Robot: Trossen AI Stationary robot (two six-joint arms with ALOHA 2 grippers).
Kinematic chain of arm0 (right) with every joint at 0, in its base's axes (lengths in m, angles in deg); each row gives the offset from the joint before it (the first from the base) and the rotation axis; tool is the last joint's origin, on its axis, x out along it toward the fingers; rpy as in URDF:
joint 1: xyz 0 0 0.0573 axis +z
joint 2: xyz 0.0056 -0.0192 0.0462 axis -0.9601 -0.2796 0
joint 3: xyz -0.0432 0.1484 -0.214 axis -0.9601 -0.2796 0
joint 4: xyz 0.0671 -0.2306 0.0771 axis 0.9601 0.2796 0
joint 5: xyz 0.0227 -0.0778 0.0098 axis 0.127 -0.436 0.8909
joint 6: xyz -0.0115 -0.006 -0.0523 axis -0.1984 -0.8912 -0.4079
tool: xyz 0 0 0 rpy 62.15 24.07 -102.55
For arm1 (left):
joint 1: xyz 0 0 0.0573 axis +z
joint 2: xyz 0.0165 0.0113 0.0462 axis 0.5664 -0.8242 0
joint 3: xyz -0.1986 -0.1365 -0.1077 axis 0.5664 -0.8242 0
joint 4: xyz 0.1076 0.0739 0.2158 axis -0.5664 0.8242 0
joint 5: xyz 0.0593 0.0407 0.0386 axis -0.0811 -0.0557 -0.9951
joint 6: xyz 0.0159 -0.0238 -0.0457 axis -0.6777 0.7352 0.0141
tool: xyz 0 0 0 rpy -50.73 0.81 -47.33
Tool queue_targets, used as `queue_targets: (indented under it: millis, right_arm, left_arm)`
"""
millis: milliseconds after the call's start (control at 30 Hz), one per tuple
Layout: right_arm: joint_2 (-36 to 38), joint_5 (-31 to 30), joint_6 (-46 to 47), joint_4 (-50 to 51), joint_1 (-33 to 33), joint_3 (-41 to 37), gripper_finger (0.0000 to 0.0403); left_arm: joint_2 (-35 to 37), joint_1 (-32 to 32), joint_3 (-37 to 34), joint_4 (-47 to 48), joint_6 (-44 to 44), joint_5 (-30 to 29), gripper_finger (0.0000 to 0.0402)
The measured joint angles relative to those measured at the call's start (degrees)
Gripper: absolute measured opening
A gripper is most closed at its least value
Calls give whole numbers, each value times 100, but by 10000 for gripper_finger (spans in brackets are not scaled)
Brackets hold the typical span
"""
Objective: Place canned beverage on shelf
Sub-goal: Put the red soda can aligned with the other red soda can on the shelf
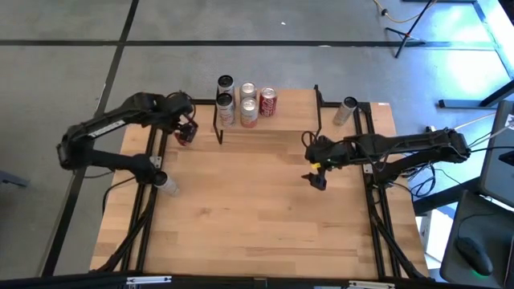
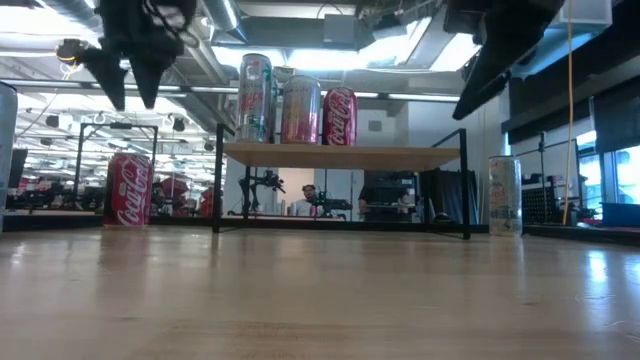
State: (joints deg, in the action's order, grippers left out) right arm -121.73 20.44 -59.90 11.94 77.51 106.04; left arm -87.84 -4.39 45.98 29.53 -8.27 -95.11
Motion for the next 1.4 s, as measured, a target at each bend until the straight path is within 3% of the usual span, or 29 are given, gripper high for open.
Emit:
queue_targets:
  millis: [267, 600, 1167, 1400]
  right_arm:
    - [4, 28, -187, 40, 0, -36, 389]
    - [216, -442, -172, 215, -132, -35, 389]
    - [238, -881, -281, 218, -229, -38, 389]
    - [236, -888, -323, 224, -229, -38, 389]
  left_arm:
    - [-589, 1143, -209, -493, -1198, 44, 318]
    - [-1422, 1837, -213, -551, -2327, 389, 318]
    - [-2216, 2117, -341, -628, -2838, 642, 315]
    - [-2131, 2029, -368, -618, -2713, 550, 262]
